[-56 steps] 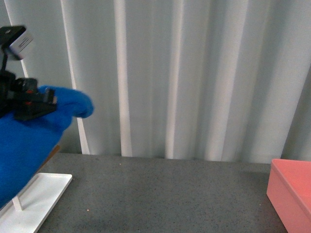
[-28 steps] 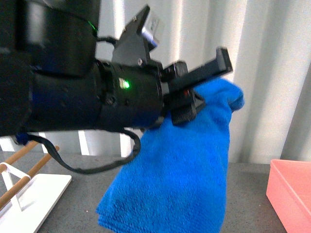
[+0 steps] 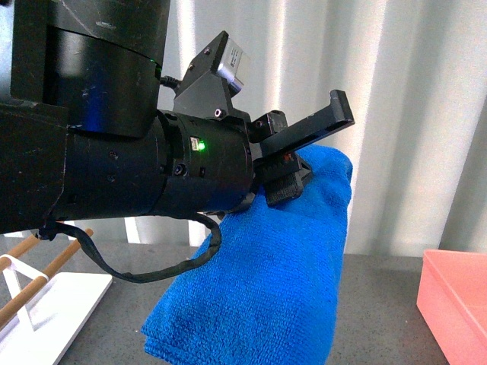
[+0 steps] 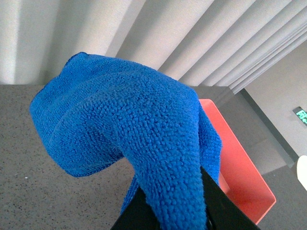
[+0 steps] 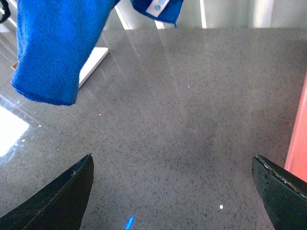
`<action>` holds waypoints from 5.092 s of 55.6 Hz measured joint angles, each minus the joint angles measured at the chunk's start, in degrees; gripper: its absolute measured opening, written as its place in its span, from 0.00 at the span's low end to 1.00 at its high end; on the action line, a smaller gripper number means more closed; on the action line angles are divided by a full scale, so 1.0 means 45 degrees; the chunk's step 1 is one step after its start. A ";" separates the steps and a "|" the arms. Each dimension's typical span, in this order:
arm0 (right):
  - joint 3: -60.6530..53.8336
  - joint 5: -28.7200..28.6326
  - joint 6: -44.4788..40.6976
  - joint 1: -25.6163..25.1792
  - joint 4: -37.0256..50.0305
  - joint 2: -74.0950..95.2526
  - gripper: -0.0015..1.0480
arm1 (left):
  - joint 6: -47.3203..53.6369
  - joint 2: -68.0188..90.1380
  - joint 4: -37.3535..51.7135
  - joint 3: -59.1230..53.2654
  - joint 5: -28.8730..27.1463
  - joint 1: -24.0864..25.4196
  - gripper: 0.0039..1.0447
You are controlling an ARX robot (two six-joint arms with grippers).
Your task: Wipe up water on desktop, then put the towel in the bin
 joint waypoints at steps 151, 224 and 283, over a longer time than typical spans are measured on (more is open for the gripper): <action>0.5799 0.2900 -0.3128 0.6402 0.8884 1.3143 0.05 | 0.0058 0.0102 -0.0044 -0.0034 -0.0651 0.0330 0.94; 0.5387 0.2642 -0.3716 0.5848 0.8019 1.2488 0.05 | 0.5780 -1.0263 0.3089 -1.1074 -0.4755 0.4867 0.03; 0.5183 0.2924 -0.3604 0.6275 0.8393 1.2488 0.05 | 0.5785 -1.8059 -0.3361 -1.1939 -0.3366 0.6305 0.03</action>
